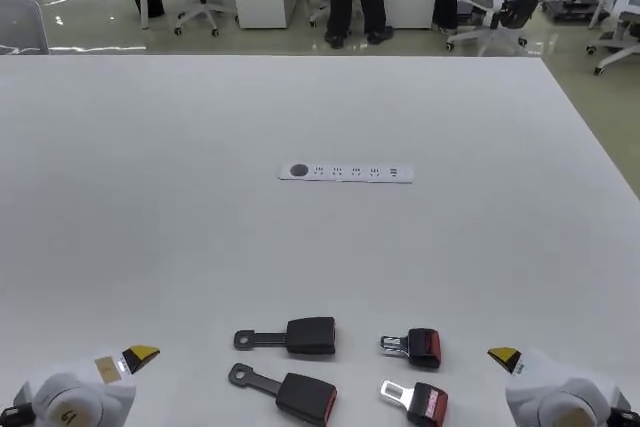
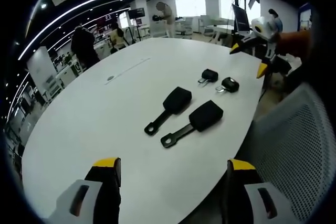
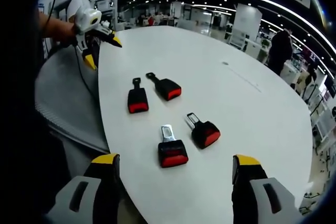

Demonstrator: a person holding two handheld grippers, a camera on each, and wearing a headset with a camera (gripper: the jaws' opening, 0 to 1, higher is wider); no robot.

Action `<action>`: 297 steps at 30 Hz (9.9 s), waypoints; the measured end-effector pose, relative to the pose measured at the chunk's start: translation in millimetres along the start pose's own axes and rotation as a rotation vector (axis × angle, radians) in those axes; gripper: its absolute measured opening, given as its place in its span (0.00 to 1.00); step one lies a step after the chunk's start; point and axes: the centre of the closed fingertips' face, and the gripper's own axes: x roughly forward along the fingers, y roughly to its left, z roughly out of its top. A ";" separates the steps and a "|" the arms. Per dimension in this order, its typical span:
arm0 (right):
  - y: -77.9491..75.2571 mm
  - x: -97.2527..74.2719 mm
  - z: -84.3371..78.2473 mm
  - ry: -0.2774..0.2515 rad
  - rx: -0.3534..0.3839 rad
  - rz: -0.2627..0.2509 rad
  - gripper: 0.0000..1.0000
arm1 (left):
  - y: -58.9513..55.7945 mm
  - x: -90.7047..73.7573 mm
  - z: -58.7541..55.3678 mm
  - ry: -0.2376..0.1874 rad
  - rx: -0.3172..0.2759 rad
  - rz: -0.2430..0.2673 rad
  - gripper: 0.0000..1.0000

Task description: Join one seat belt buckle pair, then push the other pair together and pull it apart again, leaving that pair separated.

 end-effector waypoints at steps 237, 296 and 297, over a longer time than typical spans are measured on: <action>69.6 129.3 29.9 0.217 -0.446 0.428 0.30 | -69.9 138.7 24.5 0.197 0.508 -0.472 0.30; -47.6 94.0 20.9 0.235 -0.345 0.267 0.35 | -3.8 152.9 88.4 0.175 0.483 -0.419 0.48; -50.5 94.5 17.6 0.244 -0.347 0.265 0.35 | -2.4 155.9 88.3 0.178 0.486 -0.423 0.48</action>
